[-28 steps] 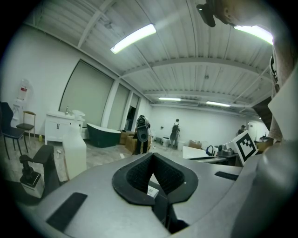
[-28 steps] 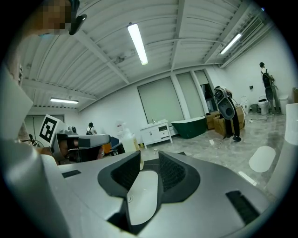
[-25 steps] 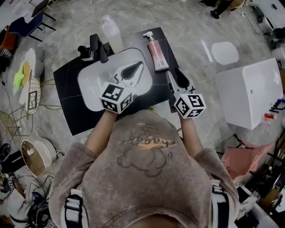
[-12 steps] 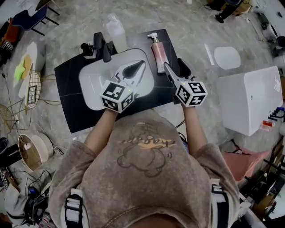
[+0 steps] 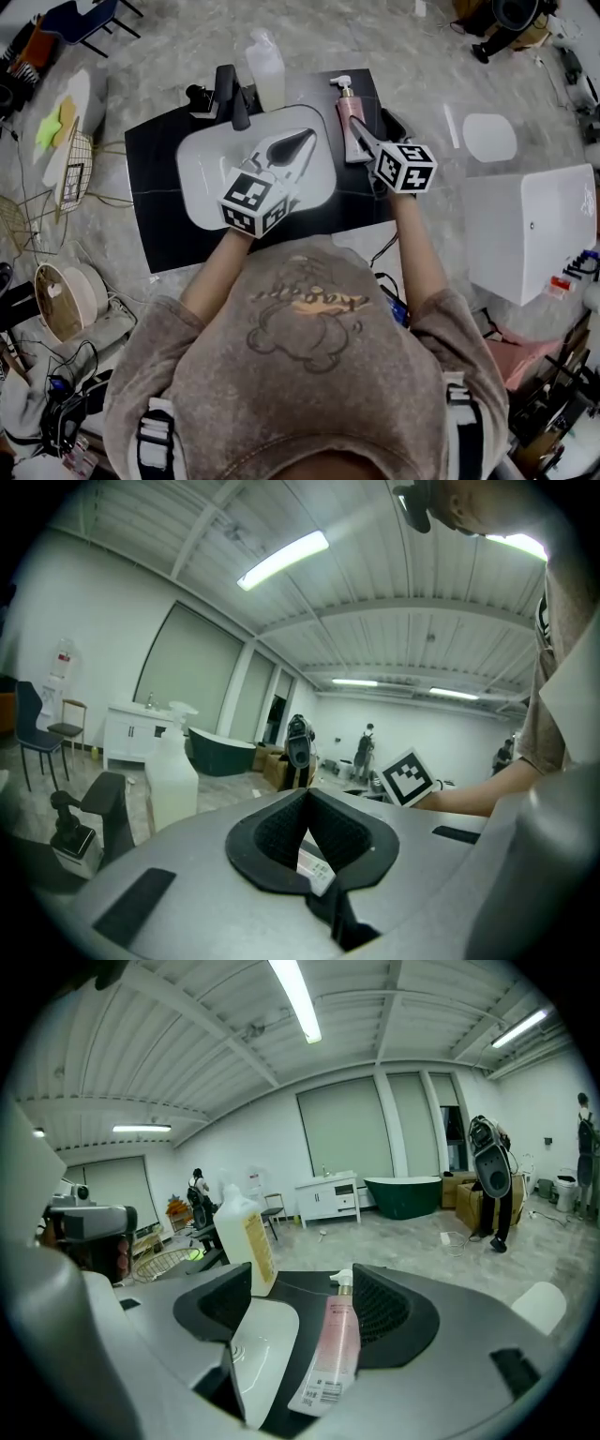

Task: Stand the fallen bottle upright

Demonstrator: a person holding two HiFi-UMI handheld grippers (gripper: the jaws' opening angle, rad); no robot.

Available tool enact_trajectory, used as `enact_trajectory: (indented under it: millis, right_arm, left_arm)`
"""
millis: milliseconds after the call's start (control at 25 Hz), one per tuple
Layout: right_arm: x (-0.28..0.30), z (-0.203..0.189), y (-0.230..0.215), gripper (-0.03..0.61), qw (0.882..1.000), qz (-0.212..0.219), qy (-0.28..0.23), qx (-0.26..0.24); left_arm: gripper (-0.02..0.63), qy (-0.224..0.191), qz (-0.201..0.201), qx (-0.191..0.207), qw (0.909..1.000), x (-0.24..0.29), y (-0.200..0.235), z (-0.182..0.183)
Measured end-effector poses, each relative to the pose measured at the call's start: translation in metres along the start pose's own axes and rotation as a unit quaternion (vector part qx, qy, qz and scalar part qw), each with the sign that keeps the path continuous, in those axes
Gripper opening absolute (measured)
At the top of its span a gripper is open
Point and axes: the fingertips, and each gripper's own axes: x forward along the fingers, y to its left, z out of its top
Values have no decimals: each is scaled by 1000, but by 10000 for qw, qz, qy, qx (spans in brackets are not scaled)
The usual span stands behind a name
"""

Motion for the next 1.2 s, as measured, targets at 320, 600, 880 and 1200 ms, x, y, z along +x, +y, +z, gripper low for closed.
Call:
enact_trajectory:
  millis: [320, 600, 880, 1200]
  right_arm:
    - [54, -26, -22, 353, 9980, -9, 639, 31]
    - [92, -58, -38, 368, 9922, -35, 1241, 57]
    - [115, -86, -61, 370, 9846, -252, 1713, 245]
    - [137, -108, -71, 368, 9723, -256, 2321, 120]
  left_arm:
    - [18, 70, 186, -64, 9998, -3, 15, -3]
    - [18, 139, 318, -147, 9993, 1, 23, -11]
    - [18, 250, 445, -194, 9985, 0, 32, -19]
    - [18, 316, 611, -276, 9972, 1, 48, -24]
